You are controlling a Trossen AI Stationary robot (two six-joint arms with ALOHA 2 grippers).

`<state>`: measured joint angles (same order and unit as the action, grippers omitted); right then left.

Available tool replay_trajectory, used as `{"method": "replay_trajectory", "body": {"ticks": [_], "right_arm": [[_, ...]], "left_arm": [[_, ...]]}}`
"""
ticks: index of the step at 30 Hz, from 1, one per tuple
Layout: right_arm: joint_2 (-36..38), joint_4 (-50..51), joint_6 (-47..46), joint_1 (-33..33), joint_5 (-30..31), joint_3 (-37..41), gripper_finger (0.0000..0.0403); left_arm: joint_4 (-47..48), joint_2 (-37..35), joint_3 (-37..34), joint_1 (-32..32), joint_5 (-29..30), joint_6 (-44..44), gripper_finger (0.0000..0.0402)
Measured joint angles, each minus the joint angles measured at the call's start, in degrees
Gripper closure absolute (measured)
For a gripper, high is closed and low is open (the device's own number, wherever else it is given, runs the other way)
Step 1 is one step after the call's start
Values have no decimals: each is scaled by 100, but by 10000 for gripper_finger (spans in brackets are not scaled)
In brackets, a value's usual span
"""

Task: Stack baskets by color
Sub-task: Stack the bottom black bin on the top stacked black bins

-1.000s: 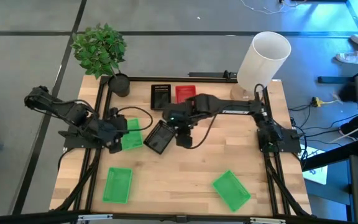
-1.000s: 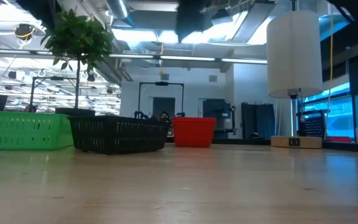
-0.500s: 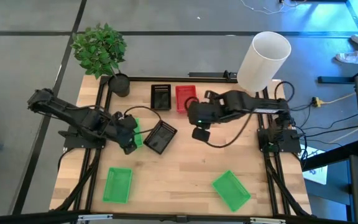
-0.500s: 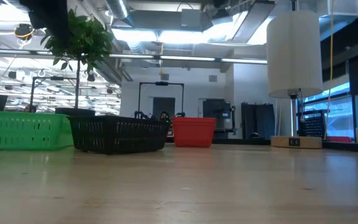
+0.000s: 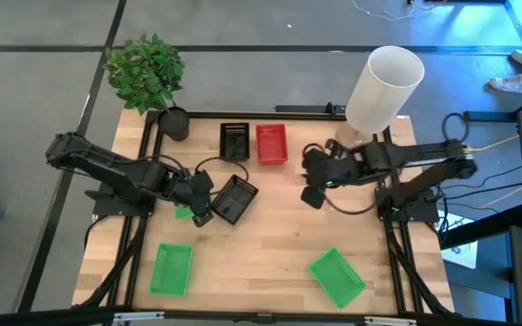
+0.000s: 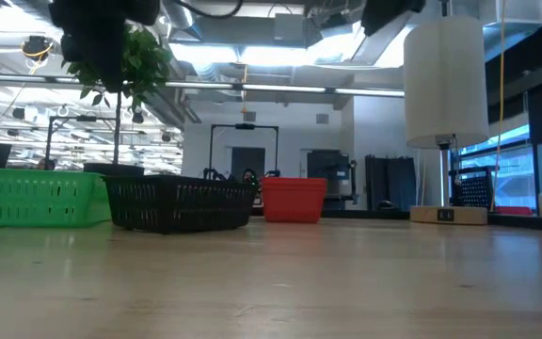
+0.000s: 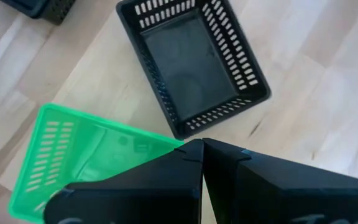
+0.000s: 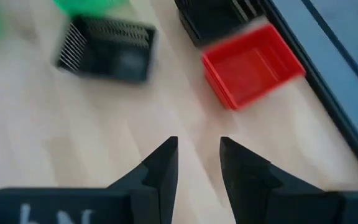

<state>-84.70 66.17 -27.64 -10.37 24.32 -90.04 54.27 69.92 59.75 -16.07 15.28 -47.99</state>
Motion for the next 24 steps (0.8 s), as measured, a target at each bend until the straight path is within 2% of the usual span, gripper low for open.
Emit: {"method": "replay_trajectory", "body": {"ticks": [4,8,24], "right_arm": [[606,-1008,69,0,-37,753,285],[856,-1558,-56,0,-49,1133,285],[863,-1585,-48,2,-169,1191,285]], "left_arm": [[-9,31,0,116,3,-2,401],[-136,32,0,234,3,-6,401],[-362,95,1,526,-145,-1236,401]]}}
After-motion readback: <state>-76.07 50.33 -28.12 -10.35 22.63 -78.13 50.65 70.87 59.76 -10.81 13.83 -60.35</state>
